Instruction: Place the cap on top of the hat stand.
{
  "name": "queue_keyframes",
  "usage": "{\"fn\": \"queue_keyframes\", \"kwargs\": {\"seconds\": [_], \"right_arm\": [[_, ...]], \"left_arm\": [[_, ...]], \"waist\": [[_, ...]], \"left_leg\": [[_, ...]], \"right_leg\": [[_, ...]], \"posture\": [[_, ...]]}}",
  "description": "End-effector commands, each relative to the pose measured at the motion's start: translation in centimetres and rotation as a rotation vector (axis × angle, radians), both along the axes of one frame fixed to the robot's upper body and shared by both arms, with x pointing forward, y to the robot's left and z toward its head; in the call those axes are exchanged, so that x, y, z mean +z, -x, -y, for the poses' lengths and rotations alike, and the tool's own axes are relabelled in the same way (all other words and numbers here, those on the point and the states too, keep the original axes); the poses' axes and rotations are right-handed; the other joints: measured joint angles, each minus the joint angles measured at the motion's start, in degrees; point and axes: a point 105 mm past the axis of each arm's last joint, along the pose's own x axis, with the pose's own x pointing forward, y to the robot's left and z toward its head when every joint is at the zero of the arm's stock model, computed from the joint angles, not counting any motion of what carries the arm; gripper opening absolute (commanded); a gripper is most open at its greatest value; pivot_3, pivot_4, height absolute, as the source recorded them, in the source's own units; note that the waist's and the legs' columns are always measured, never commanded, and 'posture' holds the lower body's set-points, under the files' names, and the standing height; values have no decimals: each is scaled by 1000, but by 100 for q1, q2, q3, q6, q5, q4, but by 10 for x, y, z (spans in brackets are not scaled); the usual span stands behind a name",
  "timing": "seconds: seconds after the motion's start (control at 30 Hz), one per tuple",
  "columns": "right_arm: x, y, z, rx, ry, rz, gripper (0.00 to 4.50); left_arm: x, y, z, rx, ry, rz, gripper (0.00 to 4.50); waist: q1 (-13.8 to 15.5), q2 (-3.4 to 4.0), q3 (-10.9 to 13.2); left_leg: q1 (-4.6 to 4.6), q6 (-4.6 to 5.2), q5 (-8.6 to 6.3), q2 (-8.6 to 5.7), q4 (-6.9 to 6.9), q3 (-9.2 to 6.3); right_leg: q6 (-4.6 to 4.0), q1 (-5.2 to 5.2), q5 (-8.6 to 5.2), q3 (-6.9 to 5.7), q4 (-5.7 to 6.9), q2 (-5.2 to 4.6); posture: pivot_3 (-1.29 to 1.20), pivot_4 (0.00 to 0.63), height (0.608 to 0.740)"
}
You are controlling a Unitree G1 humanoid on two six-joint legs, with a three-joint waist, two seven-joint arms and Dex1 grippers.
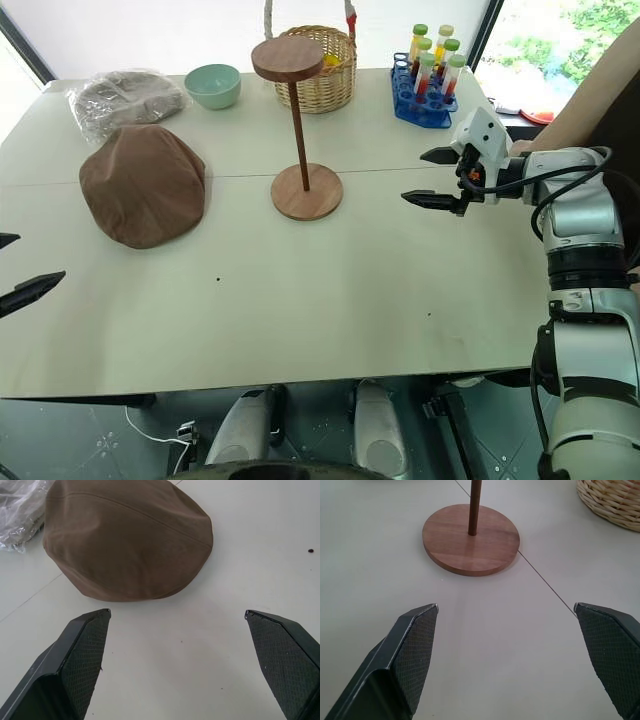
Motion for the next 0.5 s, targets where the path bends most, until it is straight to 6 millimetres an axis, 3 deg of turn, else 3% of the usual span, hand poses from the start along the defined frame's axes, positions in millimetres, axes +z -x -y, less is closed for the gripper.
{"fn": "queue_keyframes", "kwargs": {"seconds": [0.03, 0.5], "right_arm": [[26, 1, -6, 23, -12, 85, 4455], [29, 3, -10, 26, -31, 76, 4455]], "left_arm": [[4, -1, 3, -22, -36, 7, 4500], [17, -7, 4, -24, -42, 30, 4500]], "waist": [[2, 0, 0], [6, 0, 0]], "left_leg": [[0, 0, 0, 0, 0, 0], [0, 0, 0, 0, 2, 0]], "right_leg": [[0, 0, 0, 0, 0, 0], [0, 0, 0, 1, 4, 1]], "posture": [[0, 150, 740], [0, 150, 740]]}}
